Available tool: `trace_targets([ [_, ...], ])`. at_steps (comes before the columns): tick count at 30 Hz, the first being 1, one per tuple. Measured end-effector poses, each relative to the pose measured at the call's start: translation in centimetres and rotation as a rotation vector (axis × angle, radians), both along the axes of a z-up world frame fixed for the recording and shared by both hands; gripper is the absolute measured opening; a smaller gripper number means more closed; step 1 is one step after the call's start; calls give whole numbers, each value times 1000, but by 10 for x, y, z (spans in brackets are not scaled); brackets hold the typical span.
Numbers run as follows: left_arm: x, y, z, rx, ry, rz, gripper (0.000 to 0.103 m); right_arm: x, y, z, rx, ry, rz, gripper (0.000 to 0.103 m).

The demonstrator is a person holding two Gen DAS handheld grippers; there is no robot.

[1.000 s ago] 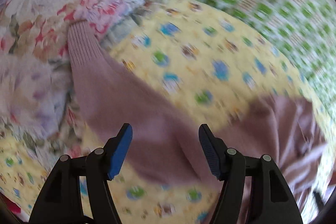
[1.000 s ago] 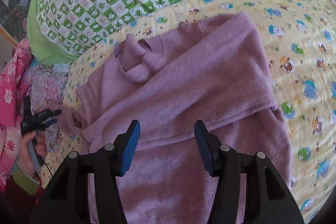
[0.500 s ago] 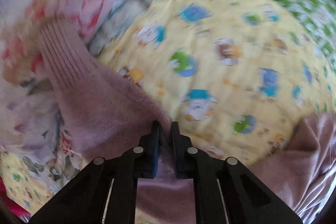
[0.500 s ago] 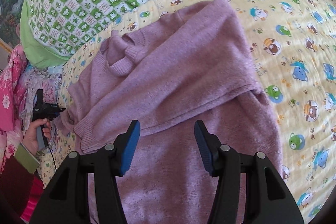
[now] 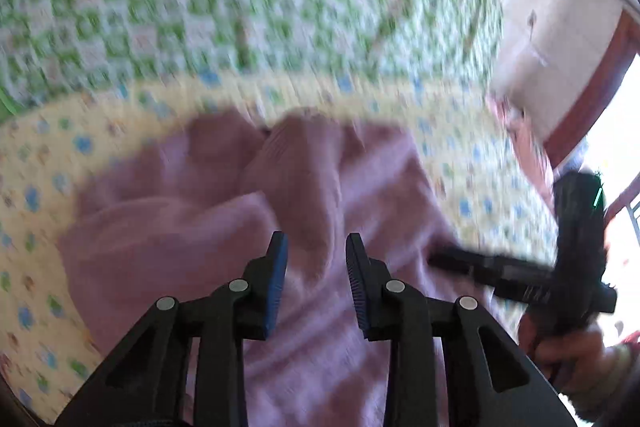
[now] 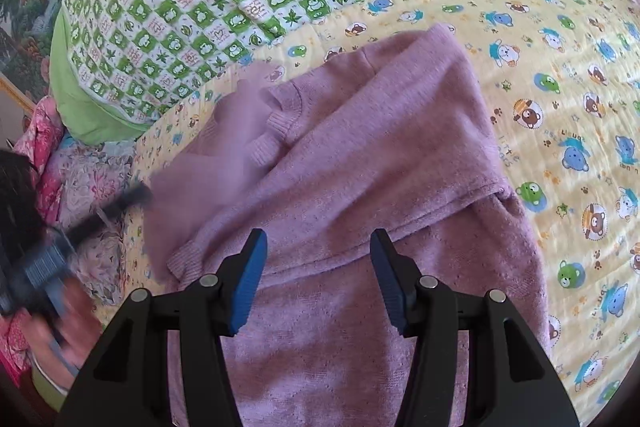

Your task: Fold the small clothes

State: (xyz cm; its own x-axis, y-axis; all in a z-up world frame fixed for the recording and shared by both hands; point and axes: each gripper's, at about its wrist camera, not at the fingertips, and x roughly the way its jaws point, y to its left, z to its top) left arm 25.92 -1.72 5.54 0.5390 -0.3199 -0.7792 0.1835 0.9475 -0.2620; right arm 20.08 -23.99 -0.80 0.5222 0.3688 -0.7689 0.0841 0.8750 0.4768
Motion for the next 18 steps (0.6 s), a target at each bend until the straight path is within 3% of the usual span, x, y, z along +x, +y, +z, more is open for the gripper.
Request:
trace_targets([
  [3, -22, 12, -25, 42, 37, 21, 32, 1, 0, -1, -6, 5, 13, 55],
  [10, -87, 103, -69, 151, 121, 195, 35, 23, -2, -14, 6, 7, 32, 55],
  [14, -97, 128, -98, 218, 196, 241, 35, 54, 1, -25, 29, -5, 57, 55],
  [18, -88, 132, -116, 260, 201, 261, 38, 99, -3, -50, 44, 46, 26, 53],
])
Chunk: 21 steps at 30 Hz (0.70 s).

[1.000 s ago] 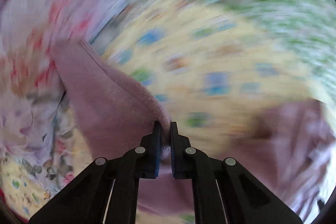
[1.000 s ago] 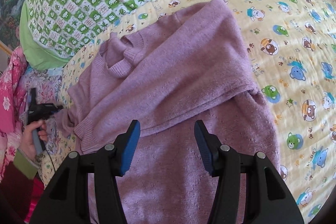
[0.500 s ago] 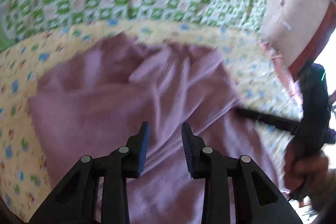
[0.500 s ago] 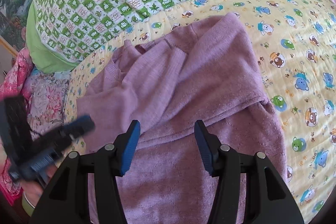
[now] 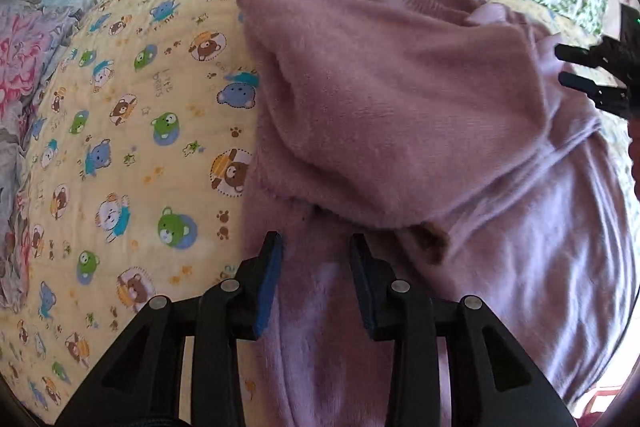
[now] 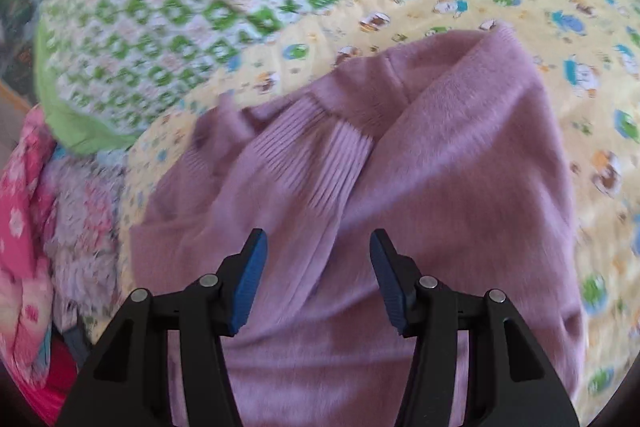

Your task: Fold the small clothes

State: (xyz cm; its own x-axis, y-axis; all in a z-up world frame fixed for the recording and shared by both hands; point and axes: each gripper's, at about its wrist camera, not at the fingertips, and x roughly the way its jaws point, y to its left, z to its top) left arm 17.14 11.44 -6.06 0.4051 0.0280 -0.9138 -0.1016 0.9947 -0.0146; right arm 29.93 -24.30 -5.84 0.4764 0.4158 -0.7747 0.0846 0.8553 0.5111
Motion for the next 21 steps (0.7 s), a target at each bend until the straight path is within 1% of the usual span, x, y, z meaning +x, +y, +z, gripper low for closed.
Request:
trace_targets([
  [3, 14, 1, -6, 32, -26, 38, 43, 23, 2, -15, 0, 35, -16, 53],
  [5, 25, 2, -7, 47, -47, 69, 45, 33, 9, -21, 6, 48, -5, 40],
  [6, 31, 3, -7, 61, -51, 87, 47, 37, 16, -22, 3, 57, 9, 19],
  [7, 36, 4, -8, 70, -54, 107, 47, 39, 24, -20, -14, 66, 26, 9],
  [8, 42, 6, -7, 73, -57, 131, 47, 40, 30, -14, -21, 59, 38, 9],
  [9, 45, 14, -3, 81, -66, 182, 47, 37, 34, -2, -9, 26, 43, 9],
  [11, 46, 27, 5, 112, -92, 281, 45, 26, 38, 33, 22, -76, 50, 9],
  [12, 40, 42, 12, 108, -114, 365, 45, 13, 35, 64, 61, -166, 44, 8],
  [13, 36, 51, 16, 94, -129, 419, 45, 1, 29, 84, 91, -230, 28, 8],
  [14, 32, 61, 18, 64, -144, 462, 45, -11, 23, 99, 104, -278, 10, 8],
  [15, 24, 71, 19, 2, -167, 501, 47, -27, 14, 112, 94, -315, -18, 8],
  [16, 21, 74, 19, -27, -175, 502, 47, -35, 8, 112, 90, -319, -39, 8],
  [17, 20, 73, 18, -32, -169, 486, 47, -44, -2, 101, 81, -287, -66, 8],
  [19, 28, 62, 13, 15, -148, 447, 45, -50, -15, 66, 58, -181, -93, 8],
  [20, 28, 60, 12, 15, -144, 440, 45, -53, -19, 51, 67, -142, -111, 8],
  [21, 26, 60, 12, 3, -145, 449, 45, -58, -27, 28, 81, -84, -139, 8],
])
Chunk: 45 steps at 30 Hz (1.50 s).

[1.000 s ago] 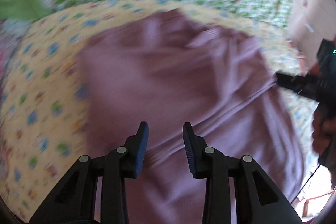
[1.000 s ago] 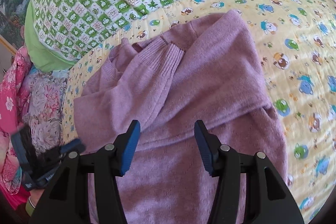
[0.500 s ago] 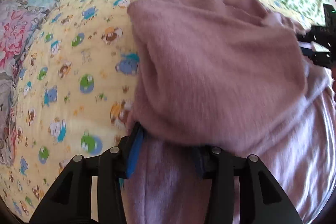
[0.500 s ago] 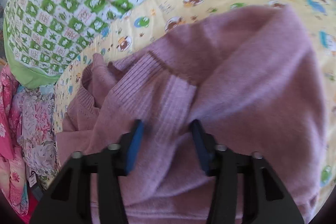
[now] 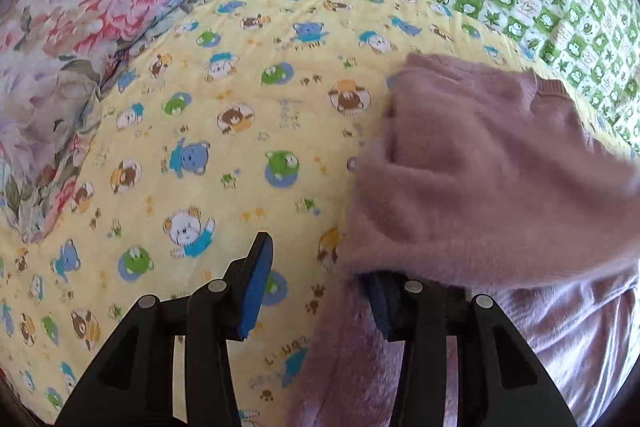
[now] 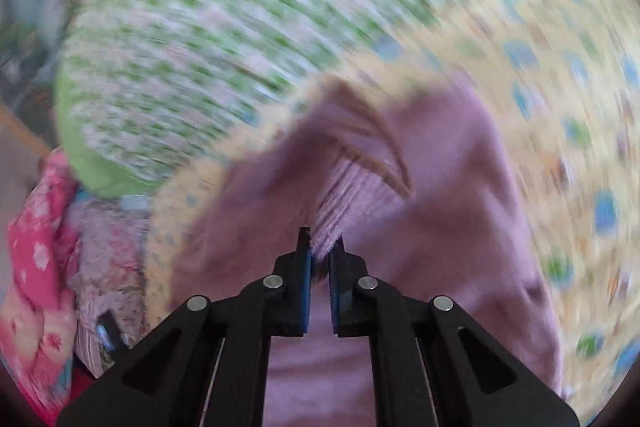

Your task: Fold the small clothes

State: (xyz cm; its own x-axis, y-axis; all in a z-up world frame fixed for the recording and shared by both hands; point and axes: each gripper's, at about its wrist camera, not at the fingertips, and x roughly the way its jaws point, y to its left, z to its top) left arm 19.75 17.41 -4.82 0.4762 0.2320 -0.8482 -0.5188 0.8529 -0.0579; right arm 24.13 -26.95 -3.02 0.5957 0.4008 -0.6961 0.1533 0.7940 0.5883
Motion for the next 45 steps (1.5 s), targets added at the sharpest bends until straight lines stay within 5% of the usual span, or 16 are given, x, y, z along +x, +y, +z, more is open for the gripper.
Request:
trace_targets([
  [4, -12, 2, -5, -13, -6, 15, 45, -15, -7, -32, 27, 58, -32, 8],
  [9, -12, 1, -3, -25, -7, 33, 45, -15, 7, -28, -18, 27, 17, 8],
  [12, -14, 0, -8, -30, 10, 28, 46, -12, 7, -44, -63, 134, 54, 10],
  [14, -16, 1, -9, -44, 20, 22, 47, -11, 8, -53, -63, 203, 75, 14],
  [16, -22, 2, -7, -61, 19, 5, 49, -16, 9, -50, -103, 226, 91, 30],
  [18, -30, 2, -5, -73, 32, -22, 49, -23, 9, -37, -156, 194, 94, 38],
  [23, -58, 0, 10, -96, 36, -53, 45, -24, 32, 1, -147, 79, 201, 39],
  [29, -65, -23, 43, -315, -80, -152, 49, 40, 119, 31, -18, 3, 433, 39],
  [32, -47, -23, 31, -506, -112, -122, 49, 88, 178, 36, 50, 1, 533, 39],
  [35, -31, -17, 13, -602, -103, -53, 49, 116, 224, 33, 53, 18, 602, 39],
  [44, -16, 12, -32, -736, -118, 100, 47, 169, 320, -13, -146, 79, 811, 39],
  [45, -16, 14, -38, -752, -127, 120, 44, 170, 326, -18, -166, 80, 832, 32],
])
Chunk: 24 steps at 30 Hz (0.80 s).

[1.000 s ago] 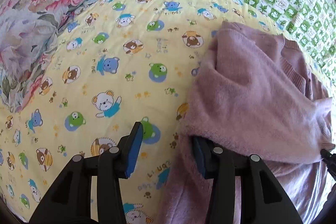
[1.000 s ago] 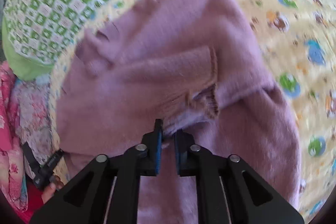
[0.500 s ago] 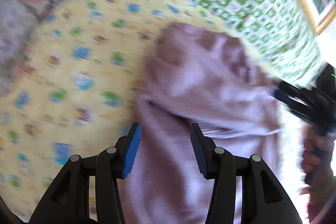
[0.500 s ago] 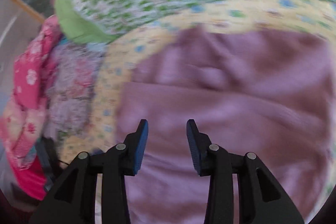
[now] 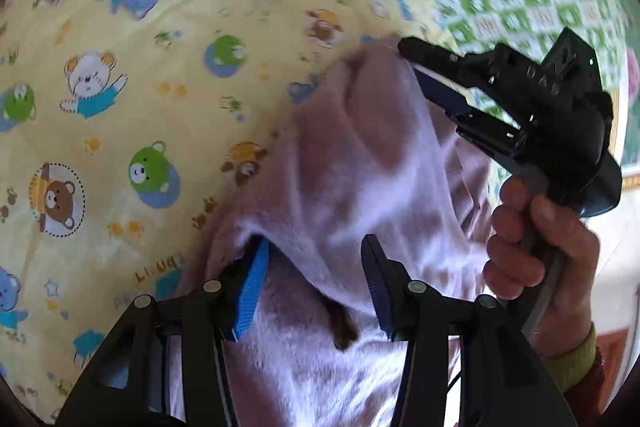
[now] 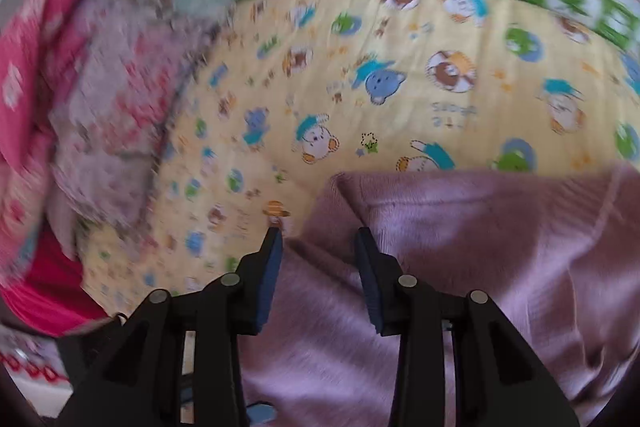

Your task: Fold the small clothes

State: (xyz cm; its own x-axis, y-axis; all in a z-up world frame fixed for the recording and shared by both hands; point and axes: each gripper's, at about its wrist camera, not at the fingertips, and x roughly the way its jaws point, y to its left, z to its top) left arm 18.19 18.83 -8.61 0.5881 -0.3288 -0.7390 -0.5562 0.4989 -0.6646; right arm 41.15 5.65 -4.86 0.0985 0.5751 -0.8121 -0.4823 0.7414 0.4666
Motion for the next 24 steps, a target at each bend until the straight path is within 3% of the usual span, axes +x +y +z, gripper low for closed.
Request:
trace_targets([
  [1, 0, 1, -3, -6, -5, 10, 42, 1, 4, -3, -1, 1, 24, 19],
  [3, 2, 2, -6, 11, -15, 18, 31, 2, 11, -5, -19, -10, 57, 1],
  [6, 4, 0, -5, 51, -32, -1, 12, 5, 15, 3, 2, -53, 73, 0],
  [8, 2, 0, -1, 86, -61, -17, 10, 11, 15, 15, 49, -86, 56, 0],
  [13, 0, 3, 0, 93, -59, -34, 10, 21, 12, 35, 75, -126, 51, 2],
  [17, -4, 6, -8, 57, -48, -20, 17, 15, 5, 28, 12, -94, 75, 5],
  [20, -5, 6, -8, 31, -48, -16, 29, 14, 2, 16, -61, -86, 71, 5],
  [24, 0, 2, -9, 34, -42, -19, 30, 16, -3, 1, -32, -29, 58, 7],
])
